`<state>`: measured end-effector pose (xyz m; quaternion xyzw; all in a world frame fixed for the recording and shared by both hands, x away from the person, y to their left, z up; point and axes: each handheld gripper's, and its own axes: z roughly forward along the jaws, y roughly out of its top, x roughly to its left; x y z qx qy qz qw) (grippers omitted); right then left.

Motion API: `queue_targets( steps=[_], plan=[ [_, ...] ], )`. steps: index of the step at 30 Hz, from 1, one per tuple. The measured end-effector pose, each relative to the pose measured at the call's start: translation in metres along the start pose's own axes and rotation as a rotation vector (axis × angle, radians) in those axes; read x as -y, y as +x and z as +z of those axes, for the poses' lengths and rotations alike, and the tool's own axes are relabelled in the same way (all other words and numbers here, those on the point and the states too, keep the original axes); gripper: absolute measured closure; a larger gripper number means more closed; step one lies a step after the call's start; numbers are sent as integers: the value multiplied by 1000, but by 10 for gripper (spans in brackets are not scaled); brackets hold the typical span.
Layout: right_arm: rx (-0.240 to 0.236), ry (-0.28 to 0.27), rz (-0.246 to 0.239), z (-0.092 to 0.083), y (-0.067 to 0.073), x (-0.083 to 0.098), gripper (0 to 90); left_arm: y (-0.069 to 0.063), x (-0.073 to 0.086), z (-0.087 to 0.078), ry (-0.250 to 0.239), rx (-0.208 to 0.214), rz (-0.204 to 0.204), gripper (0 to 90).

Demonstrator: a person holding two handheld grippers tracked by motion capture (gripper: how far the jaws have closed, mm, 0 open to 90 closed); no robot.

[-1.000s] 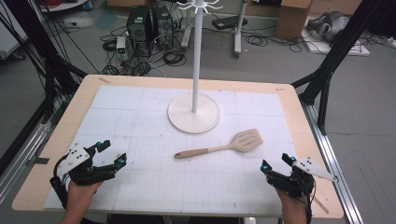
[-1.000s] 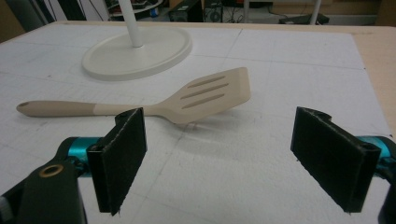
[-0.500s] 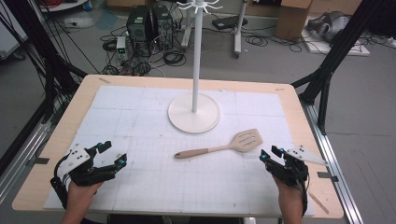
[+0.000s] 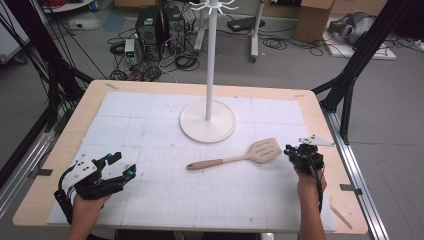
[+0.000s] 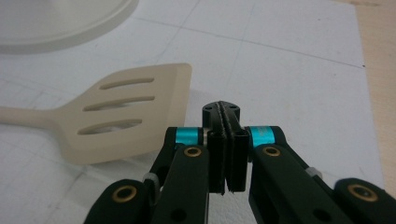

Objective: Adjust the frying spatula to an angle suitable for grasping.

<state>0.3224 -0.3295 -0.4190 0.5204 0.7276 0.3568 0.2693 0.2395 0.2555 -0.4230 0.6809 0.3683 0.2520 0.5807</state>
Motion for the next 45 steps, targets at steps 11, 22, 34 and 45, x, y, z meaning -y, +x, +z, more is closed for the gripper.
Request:
queue_targets(
  steps=[11, 22, 34, 45],
  plan=[
    [-32, 23, -42, 6, 7, 0, 893, 2, 1, 1, 22, -4, 4, 463],
    [-88, 43, -46, -5, 19, 3, 894, 5, 2, 1, 41, -2, 0, 504],
    [-142, 31, 2, -22, 35, 24, 894, 7, 2, 1, 46, -10, -7, 500],
    [-189, 28, -9, -32, 51, 32, 894, 7, 3, 2, 59, -11, -6, 525]
  ],
)
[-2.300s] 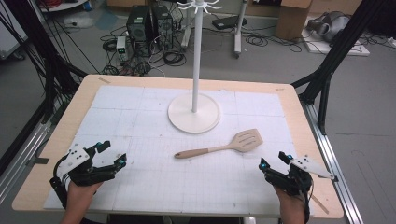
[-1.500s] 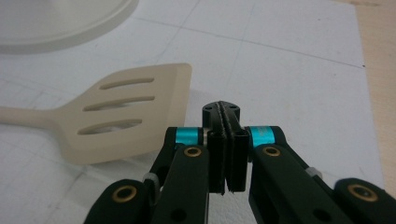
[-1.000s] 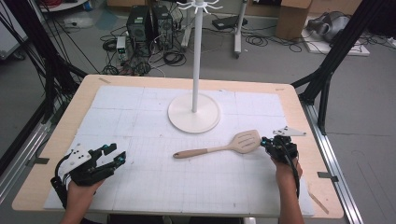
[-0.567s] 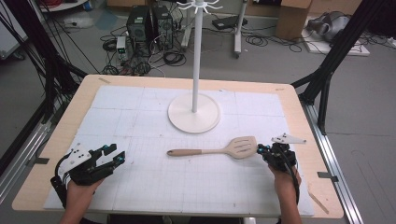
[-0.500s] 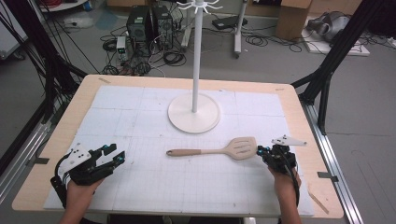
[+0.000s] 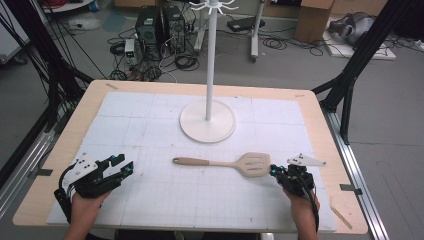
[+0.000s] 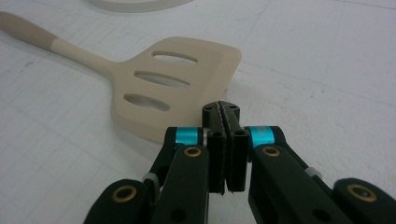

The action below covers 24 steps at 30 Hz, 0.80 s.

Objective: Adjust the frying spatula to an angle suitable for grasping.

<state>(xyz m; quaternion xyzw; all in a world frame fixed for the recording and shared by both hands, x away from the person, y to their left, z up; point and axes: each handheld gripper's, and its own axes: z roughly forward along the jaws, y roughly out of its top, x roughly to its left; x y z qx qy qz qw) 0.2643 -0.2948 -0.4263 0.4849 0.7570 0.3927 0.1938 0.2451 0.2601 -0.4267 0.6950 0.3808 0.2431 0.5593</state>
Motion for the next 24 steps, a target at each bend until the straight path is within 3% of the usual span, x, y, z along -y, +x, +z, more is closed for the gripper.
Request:
queue_targets(
  steps=[10, 13, 17, 21, 22, 24],
  plan=[
    [-33, 2, 0, -1, 9, 6, 893, 1, 1, 1, 18, -11, -1, 545],
    [-48, 4, -5, -2, 15, 7, 894, 0, 2, 3, 34, -15, 7, 624],
    [-73, 0, -32, -5, 26, 6, 894, 1, 4, 9, 103, -37, 19, 721],
    [-68, -13, -42, -7, 28, 5, 892, 3, 3, 12, 94, -50, -2, 770],
    [-46, -44, -41, -12, 28, 4, 815, 4, 2, 15, 87, -58, -12, 801],
    [-25, -76, -22, -19, 27, 3, 765, 5, -1, 19, 105, -63, -4, 825]
  ],
)
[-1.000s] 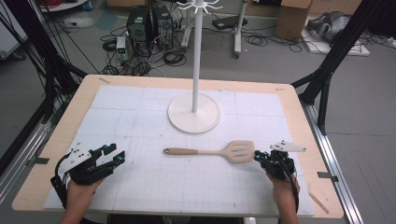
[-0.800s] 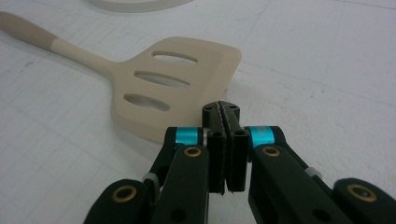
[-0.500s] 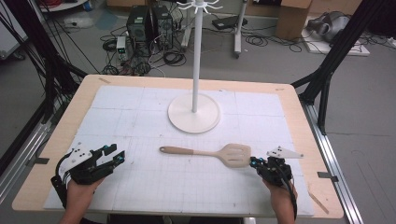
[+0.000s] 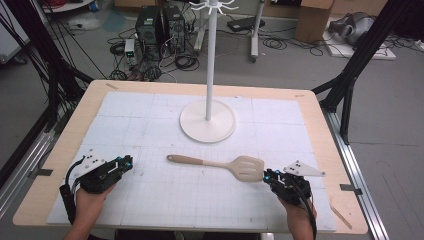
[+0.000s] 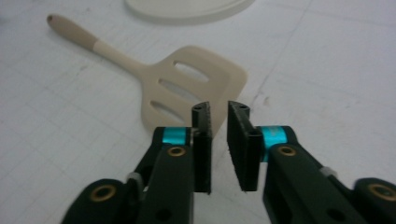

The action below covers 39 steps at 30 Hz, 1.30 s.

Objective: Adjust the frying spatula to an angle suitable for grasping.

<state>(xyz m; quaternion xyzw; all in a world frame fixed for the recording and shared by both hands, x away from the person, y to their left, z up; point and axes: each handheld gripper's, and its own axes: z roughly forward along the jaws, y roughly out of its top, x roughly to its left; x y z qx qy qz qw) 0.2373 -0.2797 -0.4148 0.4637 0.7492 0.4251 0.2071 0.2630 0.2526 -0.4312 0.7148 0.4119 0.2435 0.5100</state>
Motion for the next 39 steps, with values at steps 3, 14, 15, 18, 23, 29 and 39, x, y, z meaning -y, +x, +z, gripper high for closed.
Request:
queue_targets(
  steps=[3, 14, 15, 18, 23, 29, 39],
  plan=[
    [51, -32, -1, -9, -3, 1, 647, 0, -7, 10, 14, -4, 0, 834],
    [169, -94, 42, -25, -21, 7, 439, -16, -17, 61, 144, 16, -78, 879],
    [169, -94, 42, -25, -21, 7, 439, -16, -17, 61, 144, 16, -78, 887],
    [175, -96, 37, -26, -23, 8, 453, -17, -16, 69, 179, 9, -96, 891],
    [172, -85, 40, -24, -25, 9, 486, -26, -18, 82, 225, 7, -64, 895],
    [177, -98, 42, -25, -25, 9, 493, -33, -16, 93, 276, -5, -24, 895],
    [158, -18, 51, -9, -24, 13, 528, -42, -17, 104, 290, 9, -50, 894]
  ],
)
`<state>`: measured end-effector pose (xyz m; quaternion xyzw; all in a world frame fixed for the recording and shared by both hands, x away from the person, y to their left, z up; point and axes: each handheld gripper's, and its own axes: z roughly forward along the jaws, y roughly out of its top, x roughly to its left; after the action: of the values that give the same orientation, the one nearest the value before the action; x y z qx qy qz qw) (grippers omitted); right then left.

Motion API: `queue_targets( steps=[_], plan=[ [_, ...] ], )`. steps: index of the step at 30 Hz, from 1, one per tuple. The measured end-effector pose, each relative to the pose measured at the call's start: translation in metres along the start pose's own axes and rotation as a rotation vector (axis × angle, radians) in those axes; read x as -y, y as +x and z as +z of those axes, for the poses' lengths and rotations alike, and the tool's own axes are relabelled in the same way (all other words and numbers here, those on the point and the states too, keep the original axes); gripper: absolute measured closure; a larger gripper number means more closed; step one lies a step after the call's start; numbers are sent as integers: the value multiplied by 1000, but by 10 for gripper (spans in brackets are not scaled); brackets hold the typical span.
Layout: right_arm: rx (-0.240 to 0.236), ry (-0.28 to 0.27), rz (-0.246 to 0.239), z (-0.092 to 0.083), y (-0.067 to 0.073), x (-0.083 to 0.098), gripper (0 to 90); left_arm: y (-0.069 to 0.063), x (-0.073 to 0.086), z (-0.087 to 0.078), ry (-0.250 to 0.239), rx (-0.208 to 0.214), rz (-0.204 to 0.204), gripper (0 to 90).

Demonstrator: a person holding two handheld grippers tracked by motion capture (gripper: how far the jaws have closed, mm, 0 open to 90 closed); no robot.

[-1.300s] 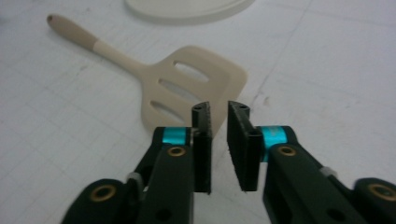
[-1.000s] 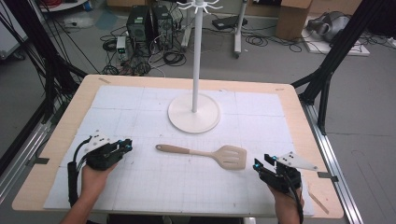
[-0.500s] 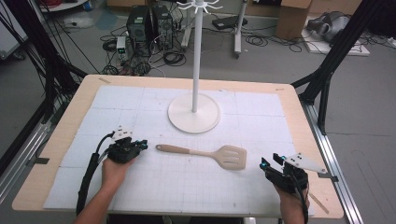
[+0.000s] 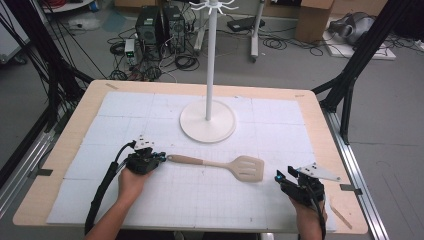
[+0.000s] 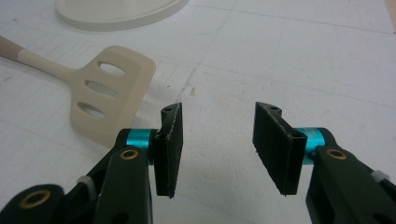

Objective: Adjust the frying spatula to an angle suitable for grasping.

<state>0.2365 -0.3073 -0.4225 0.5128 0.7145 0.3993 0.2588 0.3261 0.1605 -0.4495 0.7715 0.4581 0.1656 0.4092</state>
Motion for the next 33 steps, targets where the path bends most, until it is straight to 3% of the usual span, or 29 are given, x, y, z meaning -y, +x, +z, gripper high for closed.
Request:
queue_targets(
  steps=[4, 8, 13, 17, 23, 29, 33],
  plan=[
    [-15, 22, -19, 5, 4, 0, 557, -4, -3, 4, 5, -8, 11, 895],
    [-13, 21, -9, 4, 2, 1, 568, -12, -11, 11, 23, -11, 48, 895],
    [4, 31, -14, 0, -1, 3, 596, -15, -14, 19, 8, -11, 29, 896],
    [28, 20, -6, -7, -4, 4, 658, -22, -20, 26, 9, -5, 45, 895],
    [42, 8, 1, -13, -8, 3, 666, -32, -23, 35, -1, 4, 52, 895],
    [63, -17, 39, -21, -17, 4, 672, -44, -26, 40, -11, 14, 69, 895],
    [52, -4, 35, -23, -20, 6, 758, -52, -31, 44, -8, 21, 88, 894]
  ],
)
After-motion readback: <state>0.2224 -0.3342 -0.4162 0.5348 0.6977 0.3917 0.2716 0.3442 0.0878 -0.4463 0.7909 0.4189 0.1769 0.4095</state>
